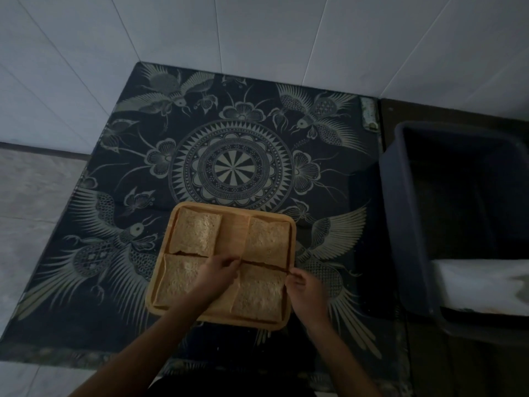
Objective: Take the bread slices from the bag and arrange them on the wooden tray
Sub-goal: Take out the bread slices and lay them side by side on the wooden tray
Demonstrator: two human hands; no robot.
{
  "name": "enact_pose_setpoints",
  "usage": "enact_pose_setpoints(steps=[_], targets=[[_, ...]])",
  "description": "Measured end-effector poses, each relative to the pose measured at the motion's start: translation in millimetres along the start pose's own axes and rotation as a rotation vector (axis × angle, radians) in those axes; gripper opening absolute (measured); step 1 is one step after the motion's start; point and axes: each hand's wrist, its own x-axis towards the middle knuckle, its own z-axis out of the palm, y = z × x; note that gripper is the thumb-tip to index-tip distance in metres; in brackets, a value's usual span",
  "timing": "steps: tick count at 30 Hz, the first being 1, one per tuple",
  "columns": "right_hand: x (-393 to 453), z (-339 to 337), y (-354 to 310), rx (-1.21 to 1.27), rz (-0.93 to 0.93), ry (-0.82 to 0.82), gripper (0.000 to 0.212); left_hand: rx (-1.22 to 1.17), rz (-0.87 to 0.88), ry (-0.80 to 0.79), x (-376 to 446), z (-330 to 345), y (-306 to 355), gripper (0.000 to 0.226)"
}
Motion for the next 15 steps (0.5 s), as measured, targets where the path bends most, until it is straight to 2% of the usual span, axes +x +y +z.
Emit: enact_pose_setpoints(steps=[3, 10, 15], targets=[[-0.7, 1.7, -0.9, -0.015, -0.003, 0.002, 0.032, -0.011, -0.003, 0.005, -4.3, 1.1, 1.4, 0.024], [-5.0, 4.0, -5.4, -0.043, -0.026, 0.031, 0.030, -0.079, 0.009, 0.011, -11.5, 3.0, -3.2, 0.020], [-6.9, 2.5, -7.6, -0.064, -0.033, 0.016, 0.029, -0.054, 0.000, 0.005, -12.8, 2.0, -5.7, 0.026]])
